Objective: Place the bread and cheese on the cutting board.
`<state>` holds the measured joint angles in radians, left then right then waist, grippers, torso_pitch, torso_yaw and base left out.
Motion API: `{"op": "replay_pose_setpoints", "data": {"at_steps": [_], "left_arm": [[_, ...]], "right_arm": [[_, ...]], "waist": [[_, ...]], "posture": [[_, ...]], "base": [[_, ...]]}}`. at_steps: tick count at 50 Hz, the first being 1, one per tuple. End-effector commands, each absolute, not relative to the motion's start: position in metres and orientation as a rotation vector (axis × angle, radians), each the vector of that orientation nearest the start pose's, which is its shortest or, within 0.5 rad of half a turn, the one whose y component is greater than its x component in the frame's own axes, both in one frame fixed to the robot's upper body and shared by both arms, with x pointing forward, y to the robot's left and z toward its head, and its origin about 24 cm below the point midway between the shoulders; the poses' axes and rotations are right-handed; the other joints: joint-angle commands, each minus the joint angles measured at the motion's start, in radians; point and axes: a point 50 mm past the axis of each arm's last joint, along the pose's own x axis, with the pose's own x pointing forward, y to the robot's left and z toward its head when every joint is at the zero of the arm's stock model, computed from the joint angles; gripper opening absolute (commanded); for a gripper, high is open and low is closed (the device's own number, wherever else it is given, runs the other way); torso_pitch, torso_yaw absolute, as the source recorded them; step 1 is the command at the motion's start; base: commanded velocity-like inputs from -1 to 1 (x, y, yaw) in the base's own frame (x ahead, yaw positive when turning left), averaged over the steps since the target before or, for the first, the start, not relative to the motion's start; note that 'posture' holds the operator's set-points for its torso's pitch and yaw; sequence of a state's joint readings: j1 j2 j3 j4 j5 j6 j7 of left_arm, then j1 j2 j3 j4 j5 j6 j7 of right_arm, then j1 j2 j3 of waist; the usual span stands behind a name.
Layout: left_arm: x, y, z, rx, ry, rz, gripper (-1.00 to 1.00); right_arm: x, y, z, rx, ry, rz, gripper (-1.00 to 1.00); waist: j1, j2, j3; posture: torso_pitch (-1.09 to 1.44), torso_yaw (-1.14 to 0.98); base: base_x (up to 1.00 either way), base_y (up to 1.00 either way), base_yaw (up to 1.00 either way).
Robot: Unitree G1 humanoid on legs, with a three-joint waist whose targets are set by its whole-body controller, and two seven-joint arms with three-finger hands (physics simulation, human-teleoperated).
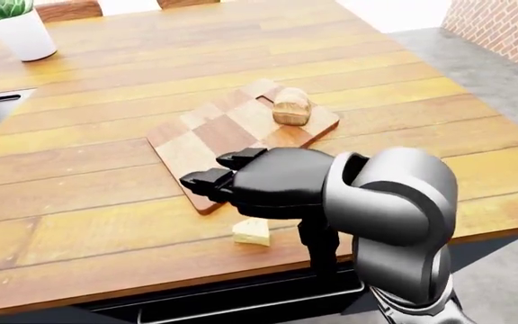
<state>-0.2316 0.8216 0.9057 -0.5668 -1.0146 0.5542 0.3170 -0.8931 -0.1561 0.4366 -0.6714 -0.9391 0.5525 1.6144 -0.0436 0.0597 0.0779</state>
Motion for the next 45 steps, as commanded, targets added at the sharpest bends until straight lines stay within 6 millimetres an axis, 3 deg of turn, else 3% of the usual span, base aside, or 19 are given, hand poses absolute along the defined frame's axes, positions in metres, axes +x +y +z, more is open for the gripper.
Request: {"op": "replay_pose_setpoints", "data": {"at_steps": [1, 17, 45], "left_arm": [[0.162, 0.319, 0.329, -0.069, -0.748, 0.373, 1.00], [0.161, 0.319, 0.330, -0.071, -0.750, 0.372, 1.00], [0.160, 0.320, 0.329, -0.071, -0.750, 0.377, 1.00]], "right_arm": [[0.208, -0.029, 0.280, -1.464, -0.342, 1.044, 1.00], [0.222, -0.029, 0.273, -1.485, -0.351, 1.016, 1.00], [0.220, -0.028, 0.252, -1.490, -0.327, 1.038, 1.00]], "waist": [[0.000, 0.008, -0.019], [-0.007, 0.016, -0.024], [-0.012, 0.020, -0.025]], "posture": [[0.00, 0.00], [0.00, 0.00], [0.00, 0.00]], "base": [[0.00, 0.00, 0.00], [0.00, 0.00, 0.00], [0.00, 0.00, 0.00]]}}
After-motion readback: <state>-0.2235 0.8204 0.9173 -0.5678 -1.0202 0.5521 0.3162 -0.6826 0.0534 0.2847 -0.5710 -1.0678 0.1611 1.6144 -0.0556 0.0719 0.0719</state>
